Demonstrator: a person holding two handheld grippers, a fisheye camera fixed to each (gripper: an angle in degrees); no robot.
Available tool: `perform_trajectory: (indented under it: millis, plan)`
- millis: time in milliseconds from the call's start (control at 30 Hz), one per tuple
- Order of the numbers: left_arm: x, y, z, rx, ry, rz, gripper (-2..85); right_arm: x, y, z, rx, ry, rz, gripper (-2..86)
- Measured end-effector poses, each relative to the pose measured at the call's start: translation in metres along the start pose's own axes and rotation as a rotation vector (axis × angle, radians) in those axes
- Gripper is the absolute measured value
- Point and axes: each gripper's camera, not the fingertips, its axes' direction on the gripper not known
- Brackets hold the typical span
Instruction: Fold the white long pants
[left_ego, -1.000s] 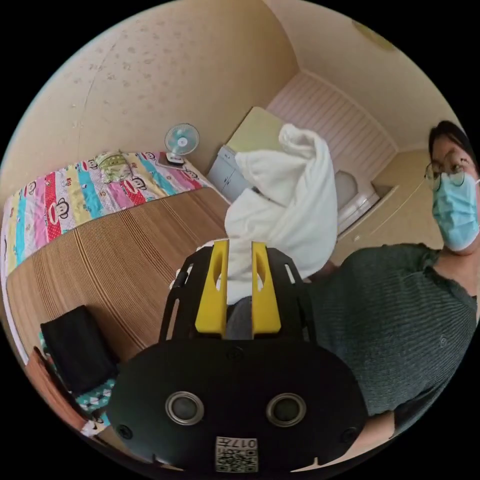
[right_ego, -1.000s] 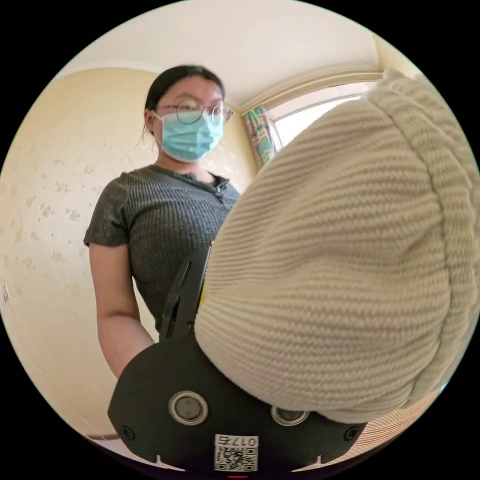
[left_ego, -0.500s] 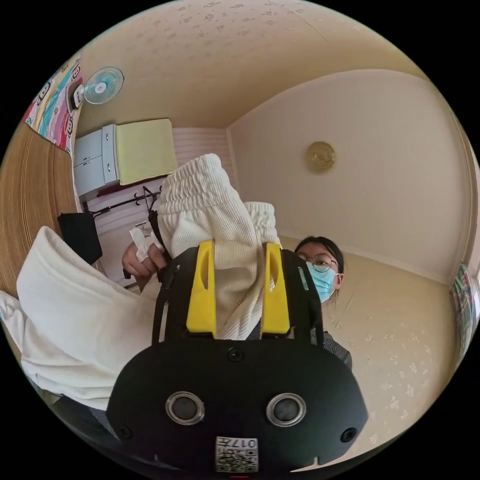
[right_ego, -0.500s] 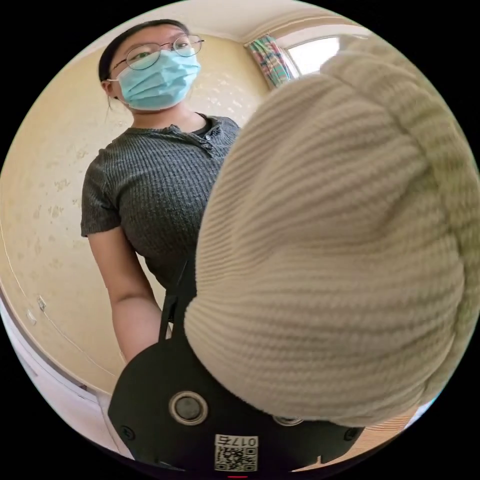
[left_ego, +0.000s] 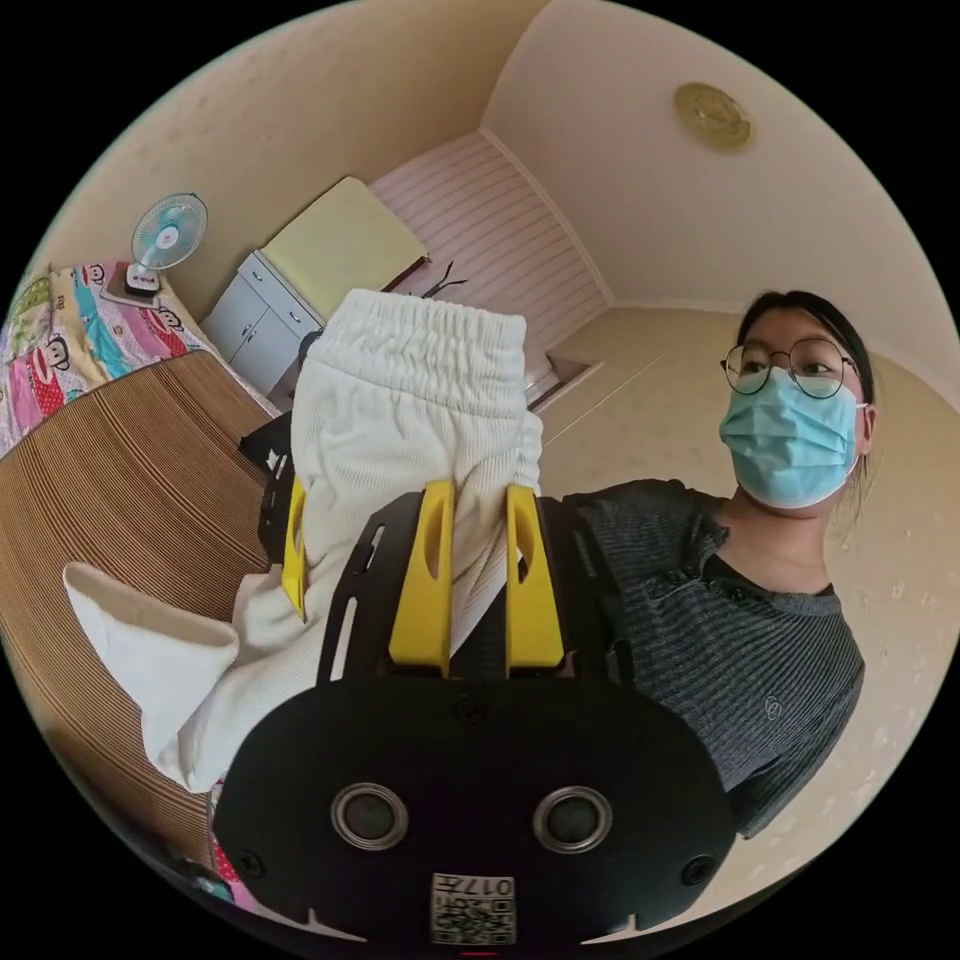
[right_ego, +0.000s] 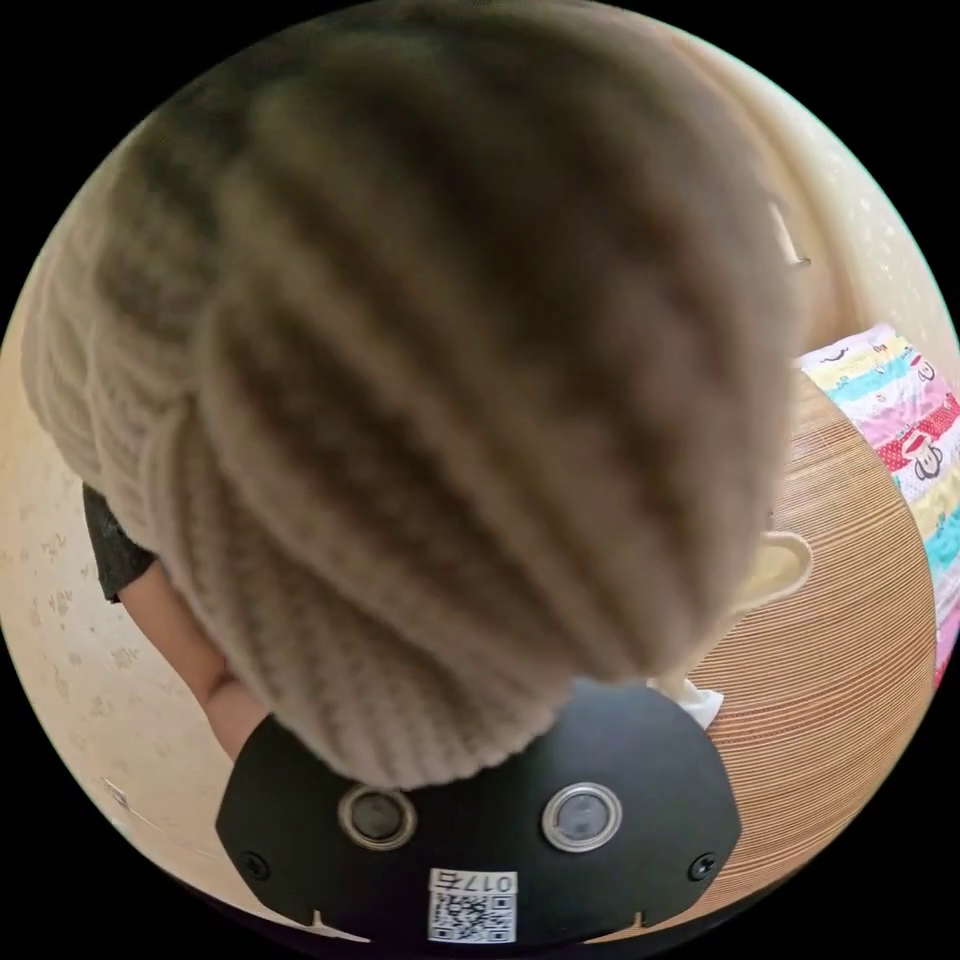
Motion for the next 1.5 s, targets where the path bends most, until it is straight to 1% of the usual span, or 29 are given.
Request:
perform_trajectory:
  millis: [100,167,233,267,333,500,533,600,667,700,767,800,867,900,967,1000,1033,1067,1133,1167,1267,1300,1367,1433,1500]
  plan:
    - [0.004,0.005,-0.018,0.027,-0.101,-0.041,12.9,-0.004,-0.006,0.005,-0.005,0.039,-0.065,17.6]
    - [-0.001,0.009,-0.029,0.044,-0.116,-0.072,15.5,-0.007,-0.013,0.012,-0.026,0.046,-0.132,17.7]
    - [-0.014,0.016,-0.040,0.071,-0.038,-0.108,16.9,-0.009,-0.021,0.019,-0.048,0.047,-0.190,17.8]
    - [-0.017,0.018,-0.042,0.078,-0.011,-0.115,16.7,-0.012,-0.026,0.025,-0.066,0.047,-0.235,17.9]
    - [-0.030,0.025,-0.045,0.102,0.101,-0.130,14.8,-0.013,-0.034,0.033,-0.091,0.051,-0.285,18.0]
    - [-0.048,0.028,-0.025,0.092,0.245,-0.178,10.7,0.003,-0.062,0.053,-0.171,0.026,-0.297,18.4]
    - [-0.047,0.029,-0.022,0.128,0.261,-0.146,8.4,0.008,-0.069,0.056,-0.181,0.038,-0.281,18.5]
    - [-0.041,0.033,-0.019,0.179,0.227,-0.089,6.4,0.024,-0.082,0.058,-0.182,0.076,-0.177,18.7]
    - [-0.035,0.038,-0.022,0.244,0.176,-0.053,5.5,0.054,-0.094,0.054,-0.178,0.092,0.066,19.0]
    - [-0.033,0.043,-0.027,0.298,0.141,-0.040,5.3,0.061,-0.096,0.052,-0.173,0.091,0.137,19.1]
    - [-0.032,0.052,-0.034,0.378,0.117,-0.051,5.1,0.078,-0.097,0.042,-0.109,0.128,0.368,19.2]
    - [-0.031,0.057,-0.036,0.423,0.112,-0.067,5.1,0.079,-0.095,0.039,-0.081,0.149,0.414,19.0]
    - [-0.021,0.062,-0.036,0.473,0.058,-0.053,5.1,0.073,-0.083,0.021,0.091,0.263,0.575,17.9]
    - [-0.015,0.064,-0.034,0.497,0.011,-0.048,5.1,0.069,-0.077,0.016,0.147,0.293,0.612,17.5]
    - [-0.006,0.066,-0.032,0.521,-0.057,-0.048,5.1,0.044,-0.047,-0.001,0.388,0.424,0.769,15.7]
    - [-0.001,0.068,-0.029,0.536,-0.104,-0.049,5.1,0.033,-0.040,-0.004,0.453,0.458,0.786,15.2]
    - [0.004,0.069,-0.024,0.546,-0.148,-0.053,5.1,0.010,-0.031,-0.004,0.567,0.498,0.762,14.8]
    - [0.006,0.068,-0.021,0.545,-0.168,-0.054,5.1,-0.015,-0.029,0.001,0.647,0.501,0.683,14.4]
    - [0.014,0.065,0.002,0.522,-0.251,-0.062,5.1,-0.043,-0.039,0.016,0.687,0.464,0.545,14.1]
    - [0.015,0.063,0.010,0.508,-0.262,-0.062,5.1,-0.055,-0.050,0.029,0.687,0.438,0.476,14.2]
    - [0.013,0.053,0.060,0.388,-0.221,-0.054,5.1,-0.063,-0.087,0.064,0.627,0.383,0.408,16.8]
    - [0.015,0.053,0.076,0.365,-0.221,-0.049,5.1,-0.062,-0.092,0.069,0.632,0.387,0.418,17.4]
    - [0.020,0.057,0.088,0.371,-0.248,-0.041,5.1,-0.060,-0.092,0.074,0.715,0.378,0.508,17.5]
    - [0.027,0.058,0.099,0.317,-0.240,-0.022,5.1,-0.058,-0.086,0.076,0.758,0.305,0.519,16.7]
    - [0.040,0.060,0.111,0.290,-0.298,0.011,5.1,-0.059,-0.084,0.081,0.758,0.277,0.531,15.8]
